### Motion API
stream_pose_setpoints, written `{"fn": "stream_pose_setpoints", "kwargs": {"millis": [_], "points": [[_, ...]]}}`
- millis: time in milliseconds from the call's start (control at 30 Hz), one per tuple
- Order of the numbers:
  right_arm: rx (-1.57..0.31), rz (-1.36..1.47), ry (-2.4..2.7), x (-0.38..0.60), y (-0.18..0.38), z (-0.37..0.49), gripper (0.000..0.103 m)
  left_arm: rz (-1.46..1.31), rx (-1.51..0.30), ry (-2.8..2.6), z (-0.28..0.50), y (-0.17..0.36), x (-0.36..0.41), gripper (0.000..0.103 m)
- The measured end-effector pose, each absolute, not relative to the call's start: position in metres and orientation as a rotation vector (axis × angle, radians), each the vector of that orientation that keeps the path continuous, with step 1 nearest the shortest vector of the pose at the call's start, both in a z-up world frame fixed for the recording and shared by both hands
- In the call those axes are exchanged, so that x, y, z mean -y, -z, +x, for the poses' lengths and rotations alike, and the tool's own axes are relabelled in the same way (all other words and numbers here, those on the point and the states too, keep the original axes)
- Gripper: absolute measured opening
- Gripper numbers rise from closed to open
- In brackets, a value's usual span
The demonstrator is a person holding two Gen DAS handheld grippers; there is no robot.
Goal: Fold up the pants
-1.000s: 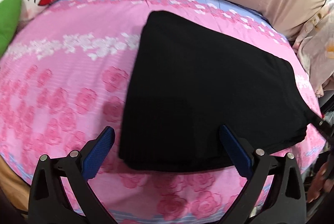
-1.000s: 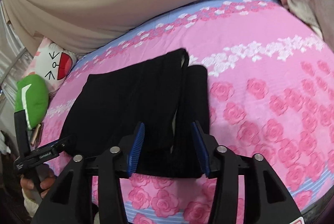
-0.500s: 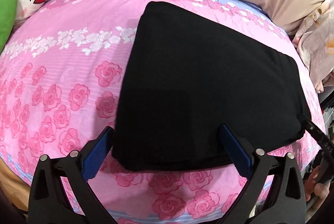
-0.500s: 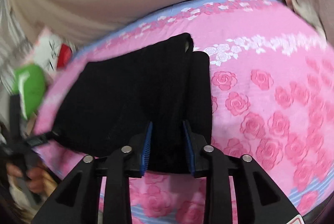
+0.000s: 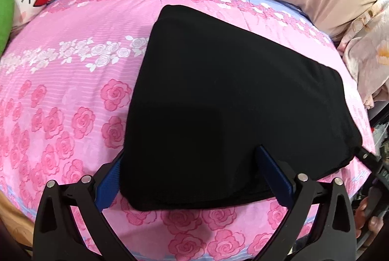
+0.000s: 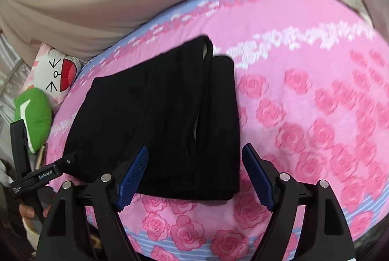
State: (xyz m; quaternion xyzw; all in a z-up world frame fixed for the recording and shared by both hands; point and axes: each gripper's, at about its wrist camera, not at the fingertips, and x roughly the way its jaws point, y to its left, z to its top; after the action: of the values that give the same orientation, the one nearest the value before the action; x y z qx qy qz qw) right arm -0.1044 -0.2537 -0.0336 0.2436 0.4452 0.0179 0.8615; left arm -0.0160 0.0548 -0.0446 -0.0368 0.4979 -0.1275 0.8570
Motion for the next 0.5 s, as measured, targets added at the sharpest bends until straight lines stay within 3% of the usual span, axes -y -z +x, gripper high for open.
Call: {"fn": "stream_pose_setpoints", "kwargs": {"millis": [67,500], "points": [[-0.937,0.546,-0.059,0.254,0.038,-0.103,0.086,-0.106,-1.056,0.291,-0.011,0.046,-0.057,0.098],[-0.929,0.57,-0.063,0.247,0.049,-0.072,0.092,-0.172,-1.069,0.34,0.03,0.057,-0.048,0.098]]}}
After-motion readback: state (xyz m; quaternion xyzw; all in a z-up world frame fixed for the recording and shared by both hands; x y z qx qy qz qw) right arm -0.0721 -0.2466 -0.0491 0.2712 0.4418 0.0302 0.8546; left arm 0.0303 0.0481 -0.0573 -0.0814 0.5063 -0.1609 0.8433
